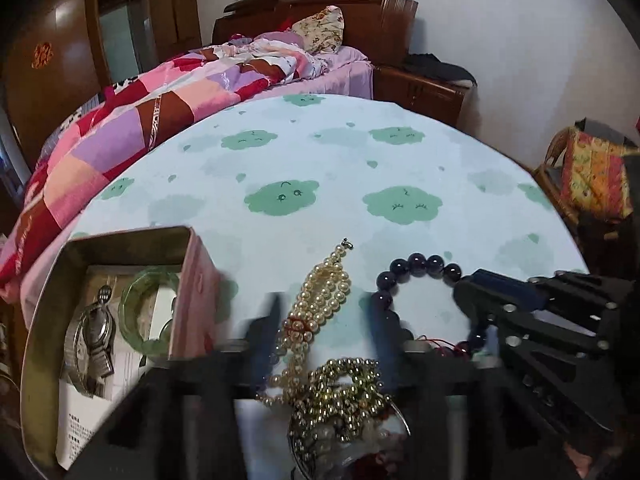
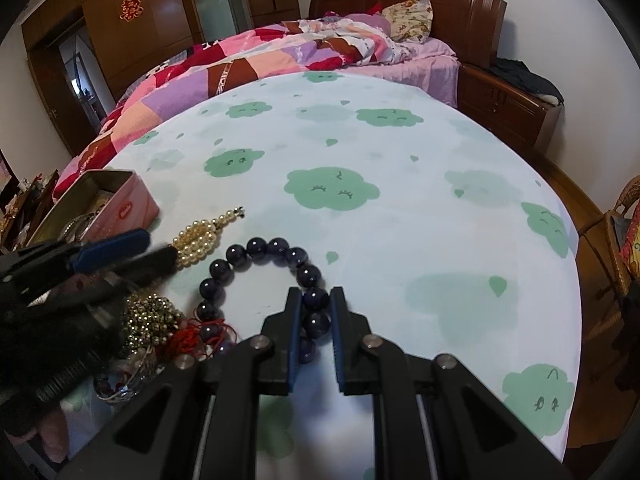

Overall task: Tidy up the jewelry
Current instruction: 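Grasp the pearl necklace with the left tool and lift it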

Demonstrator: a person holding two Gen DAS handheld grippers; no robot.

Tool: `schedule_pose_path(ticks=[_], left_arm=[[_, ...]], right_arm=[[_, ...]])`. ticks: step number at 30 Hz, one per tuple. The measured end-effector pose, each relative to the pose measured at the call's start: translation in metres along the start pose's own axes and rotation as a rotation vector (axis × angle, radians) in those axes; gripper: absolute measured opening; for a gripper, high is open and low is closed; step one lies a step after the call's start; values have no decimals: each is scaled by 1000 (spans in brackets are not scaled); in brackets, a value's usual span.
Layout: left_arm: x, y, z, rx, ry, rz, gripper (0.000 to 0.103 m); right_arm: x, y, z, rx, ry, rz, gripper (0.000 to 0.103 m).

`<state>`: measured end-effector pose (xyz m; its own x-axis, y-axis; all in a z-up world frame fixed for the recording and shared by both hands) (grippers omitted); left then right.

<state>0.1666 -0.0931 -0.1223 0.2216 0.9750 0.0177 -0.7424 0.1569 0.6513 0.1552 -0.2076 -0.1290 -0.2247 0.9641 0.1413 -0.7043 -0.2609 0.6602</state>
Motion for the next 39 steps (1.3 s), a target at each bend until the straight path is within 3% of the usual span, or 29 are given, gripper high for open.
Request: schedule_pose_path(ticks=[8,12,16,22,23,25,28,32,33,34,36,39], left_arm=[[-7,-12,1,17,-37,-9,60],[0,-14,2,26,-50,21,60],[-1,-18,0,49,-85,48,60],[-6,-25,-3,57,-156,95,58],[-8,-25,-2,57,-167,89,56],[-12,-25,-3,65,-169,40,35],[-14,-25,-3,68,-173,11,29],[-7,-26,-2,92,-88,-40,28],[-7,-26,-2,94,-85,-53,18],[-10,-24,-3,92,-96,-50,13],[-14,-21,-4,77,-123,-18,13],[-13,-12,-1,53,-96,-19,5]], right_arm=[[-3,2,0,-8,-14,-3,16],[-14,1,0,4,-63,-14,16],[-19,5,0,-7,-73,-80,16],[-21,7,0,-17,-85,-58,16],[-19,7,0,-19,-76,-54,16],[-16,7,0,-19,-62,-53,16],[-17,6,0,-17,-63,-45,16],[-18,5,0,-15,-69,-35,16],[-17,5,1,-17,-68,-34,16],[-17,5,1,-18,-67,-33,16],[-17,6,1,-25,-68,-28,16],[-17,10,2,-46,-74,-17,16]])
Point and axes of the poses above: each gripper's, at about its wrist camera, not at the fingertips, and y roughly against the way its jaws point, x to its left, z to its top, the point moved 4 cm from there along -y, roughly the way its jaws point, and after that the axes turned 9 degrees about -x, right-handed, at the moved point
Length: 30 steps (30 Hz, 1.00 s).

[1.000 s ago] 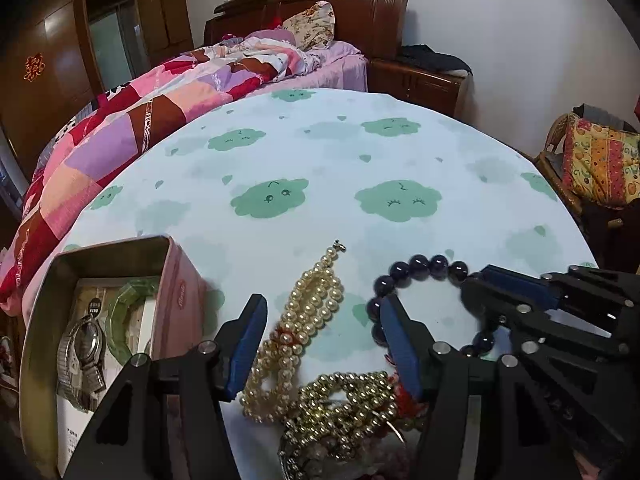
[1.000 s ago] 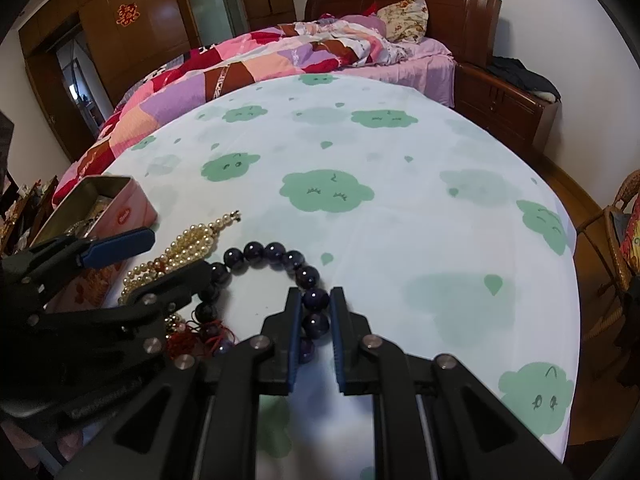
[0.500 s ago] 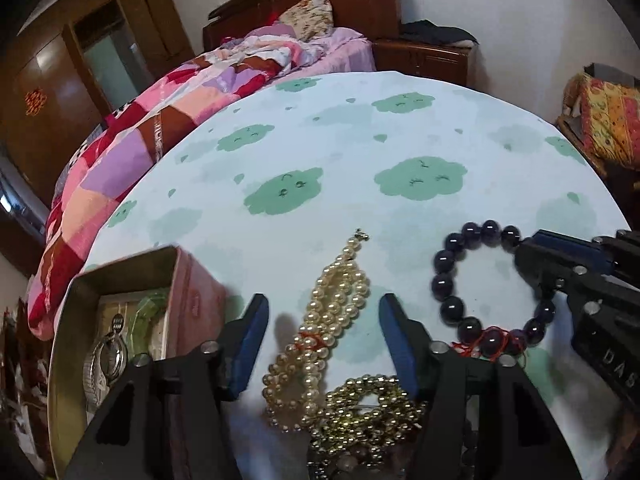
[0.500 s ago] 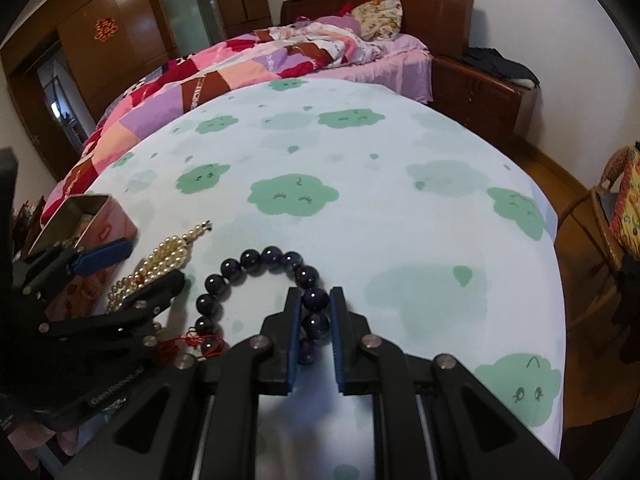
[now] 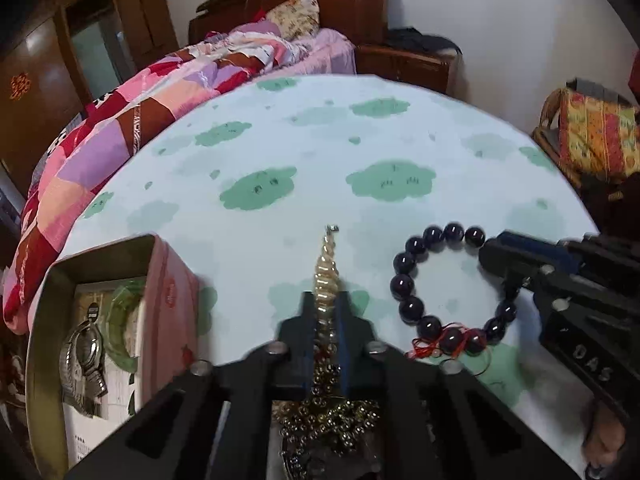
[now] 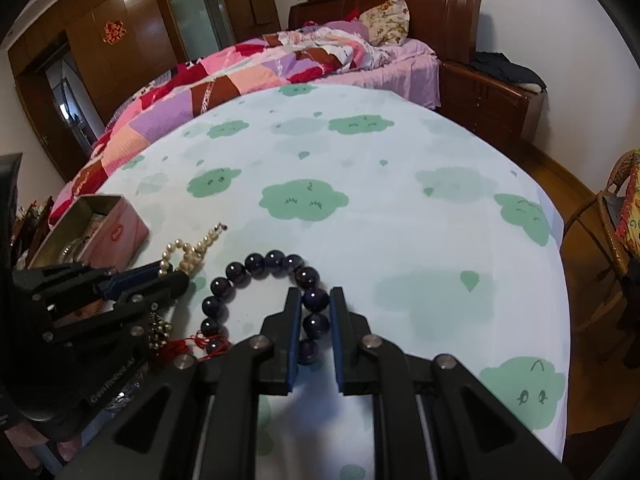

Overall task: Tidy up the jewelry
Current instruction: 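Grasp the pearl necklace with the left tool and lift it, then carry the pearl necklace and bead bracelet into the tin with both tools and release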

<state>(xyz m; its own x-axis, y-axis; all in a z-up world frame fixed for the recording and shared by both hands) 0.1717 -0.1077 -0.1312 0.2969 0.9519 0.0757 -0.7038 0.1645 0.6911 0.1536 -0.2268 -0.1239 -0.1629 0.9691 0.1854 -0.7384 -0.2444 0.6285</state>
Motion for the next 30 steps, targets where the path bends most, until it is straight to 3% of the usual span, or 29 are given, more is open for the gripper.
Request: schedule_pose_path(ticks=[9,17,30], left_arm=[[25,56,16,-123,107,-19,5],[55,103,35,-238,196,-27,5],[107,136,40,-306,267,30,5]], right_arm=[[0,12,9,-46,-42,74,16],[18,34,26,-94,-1,117,16],[58,54,64,-152,92,158,16]])
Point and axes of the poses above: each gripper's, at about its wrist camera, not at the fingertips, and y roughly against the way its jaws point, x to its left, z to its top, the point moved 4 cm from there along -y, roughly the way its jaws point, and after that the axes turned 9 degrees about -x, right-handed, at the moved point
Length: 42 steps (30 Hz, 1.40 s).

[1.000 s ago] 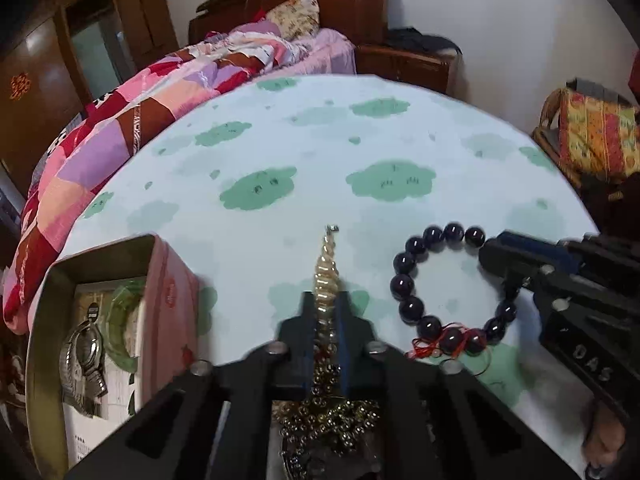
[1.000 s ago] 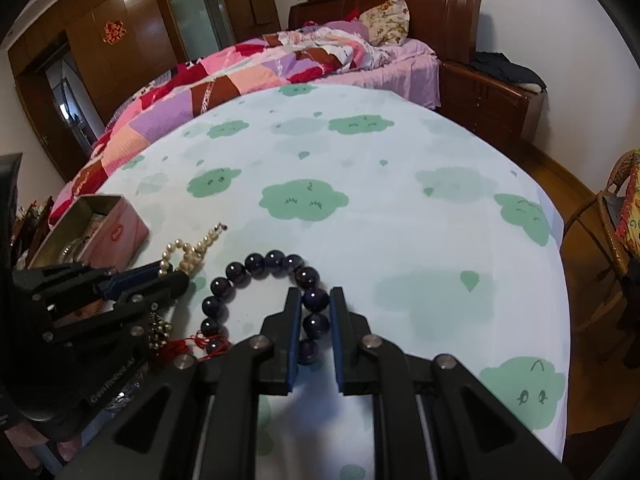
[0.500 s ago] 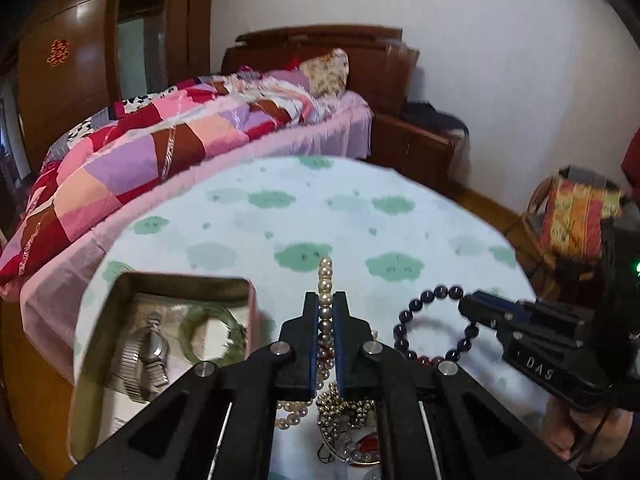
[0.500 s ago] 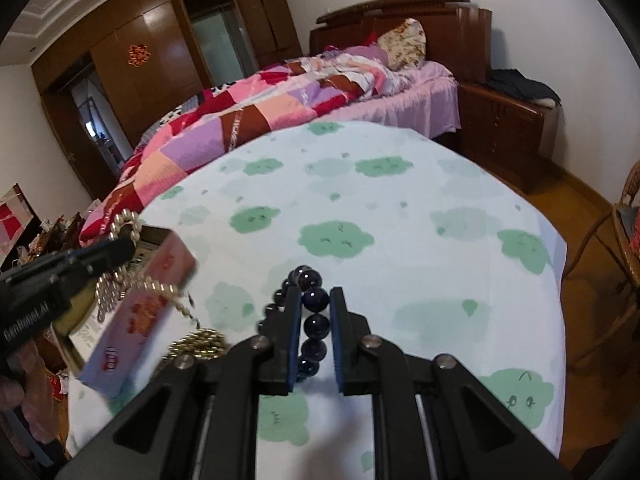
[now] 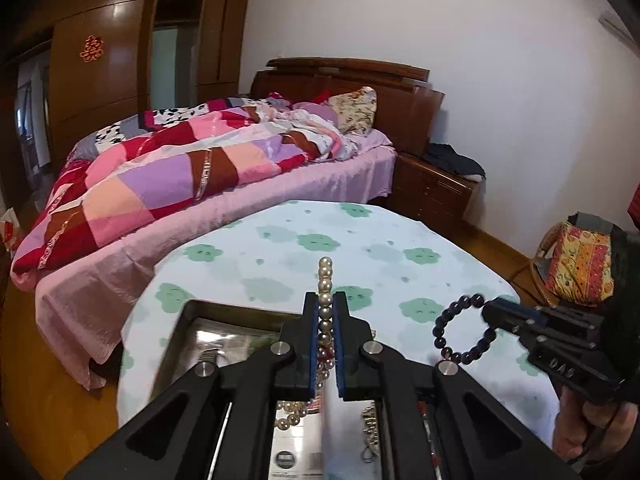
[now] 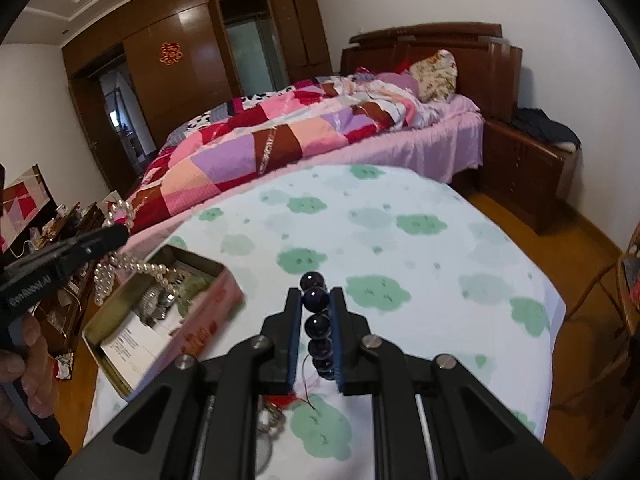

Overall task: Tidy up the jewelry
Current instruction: 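Carry the pearl necklace and bead bracelet into the tin with both tools and release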

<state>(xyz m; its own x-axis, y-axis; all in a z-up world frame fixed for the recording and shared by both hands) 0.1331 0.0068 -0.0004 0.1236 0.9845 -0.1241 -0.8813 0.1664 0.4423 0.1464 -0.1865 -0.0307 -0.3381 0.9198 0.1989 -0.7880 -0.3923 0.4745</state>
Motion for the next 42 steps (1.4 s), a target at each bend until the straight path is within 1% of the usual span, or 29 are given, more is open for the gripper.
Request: schedule_pose_path(ticks=[8,14,20,26,35,42], left_arm=[[31,2,-5,5,34,45,5],[49,0,-8,3,49,69,5],[67,-8,-13,22,60,89,5],[80,-23,-21,55,74,102,5],[92,-38,-34,97,83,113,5],[95,-51,-44,131,88,118,6]], right_arm=[[44,-2,22,-25,87,48,16],[81,-10,31,-33,148,91,16],[110,-23,32,-27,202,122,16],[134,-45,22,-2,242,145,16],[141,-75,2,58,256,137,16],[139,-87,-8,92,247,131,16]])
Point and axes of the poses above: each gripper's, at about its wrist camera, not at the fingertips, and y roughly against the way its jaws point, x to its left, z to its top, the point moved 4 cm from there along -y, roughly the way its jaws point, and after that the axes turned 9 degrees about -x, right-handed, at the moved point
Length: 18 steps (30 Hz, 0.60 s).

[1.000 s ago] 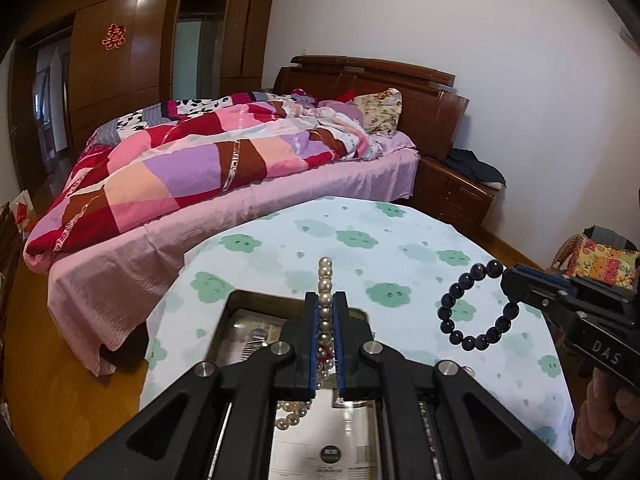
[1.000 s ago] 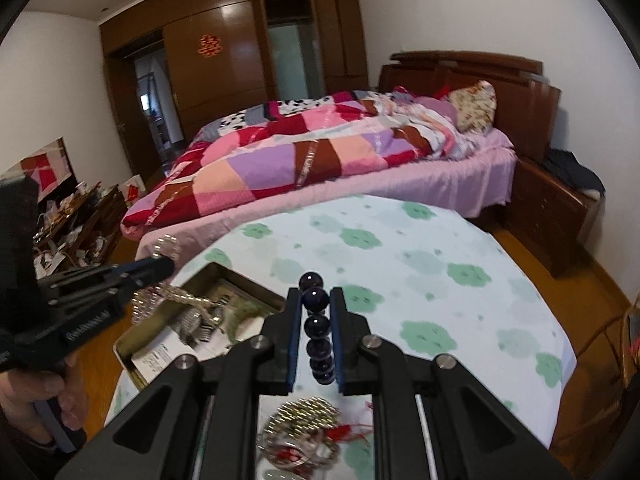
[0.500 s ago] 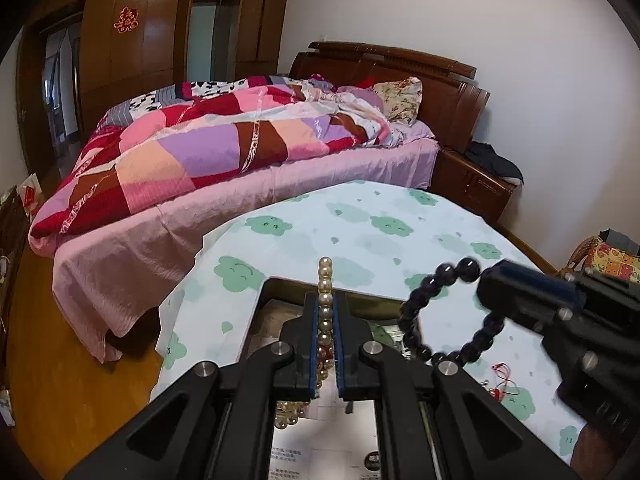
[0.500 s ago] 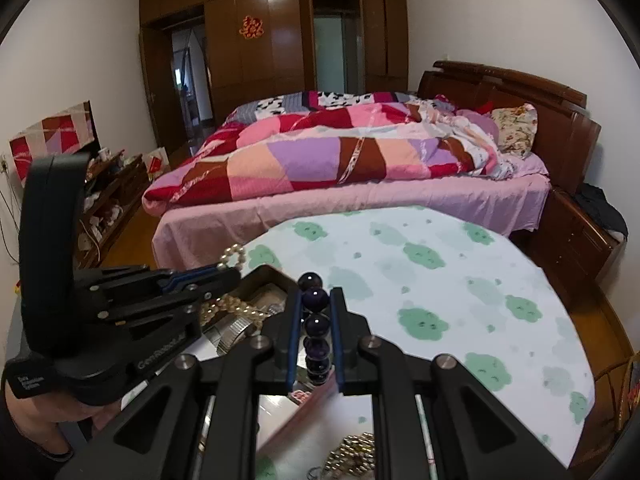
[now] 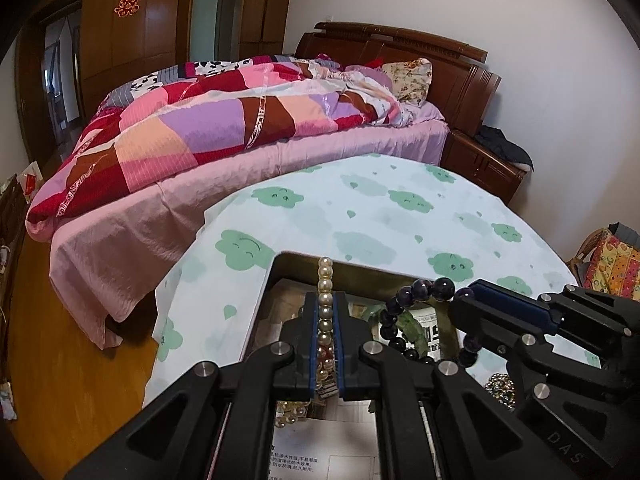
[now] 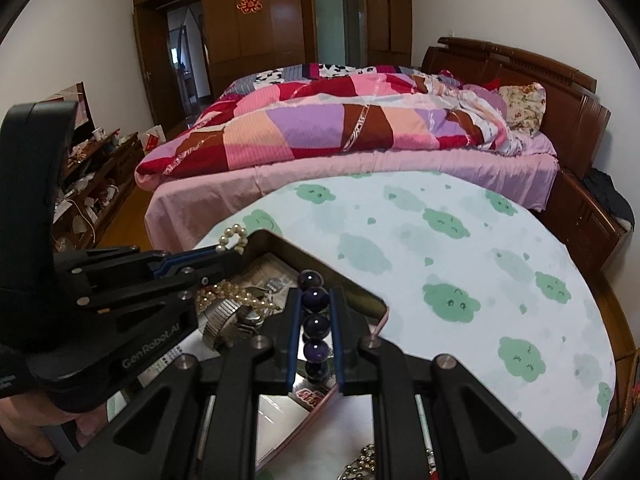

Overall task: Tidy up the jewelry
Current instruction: 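Carry the pearl necklace and bead bracelet into the tin with both tools and release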

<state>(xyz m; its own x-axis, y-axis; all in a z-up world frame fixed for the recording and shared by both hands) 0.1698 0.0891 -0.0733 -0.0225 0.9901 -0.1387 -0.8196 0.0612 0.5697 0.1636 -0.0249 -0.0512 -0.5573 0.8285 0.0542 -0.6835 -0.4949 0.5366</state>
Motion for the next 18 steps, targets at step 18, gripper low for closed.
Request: schedule_pose_path(ticks=[18], left_arm=[[0,-11,-8,30,-20,15,6]], right_arm=[[-6,-9,-11,44,-17,-10,16]])
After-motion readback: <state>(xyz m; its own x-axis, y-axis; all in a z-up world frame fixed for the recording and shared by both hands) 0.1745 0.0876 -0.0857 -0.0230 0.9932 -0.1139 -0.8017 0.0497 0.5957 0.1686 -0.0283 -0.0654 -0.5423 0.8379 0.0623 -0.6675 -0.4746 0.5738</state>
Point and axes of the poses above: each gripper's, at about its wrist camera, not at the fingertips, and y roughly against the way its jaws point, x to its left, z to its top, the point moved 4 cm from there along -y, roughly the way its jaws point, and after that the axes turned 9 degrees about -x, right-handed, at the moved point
